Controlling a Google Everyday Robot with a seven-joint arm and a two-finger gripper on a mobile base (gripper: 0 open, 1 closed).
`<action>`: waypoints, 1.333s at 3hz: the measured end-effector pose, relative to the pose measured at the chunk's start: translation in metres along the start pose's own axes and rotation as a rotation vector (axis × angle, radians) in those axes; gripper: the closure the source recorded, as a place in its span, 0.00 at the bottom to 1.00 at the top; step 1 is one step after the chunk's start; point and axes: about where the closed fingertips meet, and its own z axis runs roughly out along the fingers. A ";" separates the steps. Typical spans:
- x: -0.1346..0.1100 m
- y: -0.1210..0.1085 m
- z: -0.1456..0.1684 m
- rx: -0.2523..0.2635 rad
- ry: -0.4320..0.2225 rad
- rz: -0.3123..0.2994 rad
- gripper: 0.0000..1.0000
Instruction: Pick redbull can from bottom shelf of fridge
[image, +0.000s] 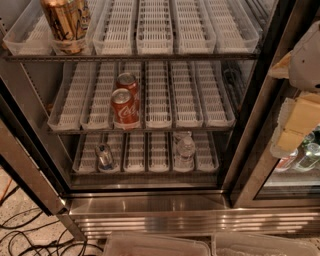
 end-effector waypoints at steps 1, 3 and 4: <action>0.000 0.000 0.000 0.000 0.000 0.000 0.00; -0.009 0.033 0.051 0.019 -0.052 0.023 0.00; -0.021 0.065 0.105 -0.001 -0.111 0.014 0.00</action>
Offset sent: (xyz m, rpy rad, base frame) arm -0.0094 0.0119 -0.0481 0.0377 -0.0158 -0.0454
